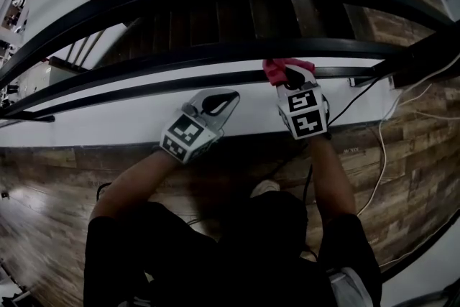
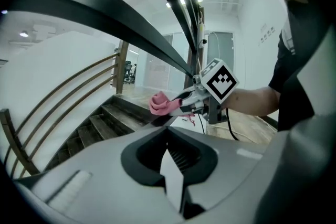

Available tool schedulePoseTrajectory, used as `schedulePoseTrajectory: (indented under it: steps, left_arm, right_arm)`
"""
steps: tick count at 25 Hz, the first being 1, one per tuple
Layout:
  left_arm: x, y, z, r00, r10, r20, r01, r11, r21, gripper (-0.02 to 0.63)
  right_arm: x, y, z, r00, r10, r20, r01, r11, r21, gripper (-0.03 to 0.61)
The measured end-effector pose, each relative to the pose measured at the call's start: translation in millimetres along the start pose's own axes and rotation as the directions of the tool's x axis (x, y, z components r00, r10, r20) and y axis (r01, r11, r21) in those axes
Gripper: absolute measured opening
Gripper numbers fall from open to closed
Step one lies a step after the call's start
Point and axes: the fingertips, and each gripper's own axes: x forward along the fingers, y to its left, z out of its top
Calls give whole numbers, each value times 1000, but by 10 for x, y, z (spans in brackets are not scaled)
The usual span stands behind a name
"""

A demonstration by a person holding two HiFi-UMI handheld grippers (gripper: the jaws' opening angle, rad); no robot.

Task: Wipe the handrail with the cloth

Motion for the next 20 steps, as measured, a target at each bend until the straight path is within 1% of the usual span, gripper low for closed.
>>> schedulePoseTrajectory:
  steps: [4,7,11,14,15,18,20]
  left_arm:
    - [-111,47,5,1000,4,1,-4,1000,-9,-2]
    - [-237,109,-20,1000,10,0,-10,998,-63,-2]
    - [-407,148,-82,1000,-10,-21,10,1000,-30,-2]
    - [-523,231,-162,999,-18,-31,17,999,-31,-2]
    - [-557,277,-205,999,-16,-37,14,999,-41,-2]
    - [-661,409,-307,999,-10,-47,5,993,-116,-2]
    - [-738,471,-321,999,-18,-50,12,992,-126,-2]
  right_arm:
    - [68,159,38,1000,24,-10,-24,999,-27,44]
    - [123,278,85,999,22,-28,-24,997,-77,44]
    - [192,453,140,999,26,-45,-31,993,-113,44]
    - [241,601,211,998,38,-44,-44,991,-127,44]
    - [261,649,239,998,38,-46,-44,989,-138,44]
    - [318,806,294,997,31,-66,-42,985,-169,44]
    - [352,914,358,997,23,-69,-35,983,-180,46]
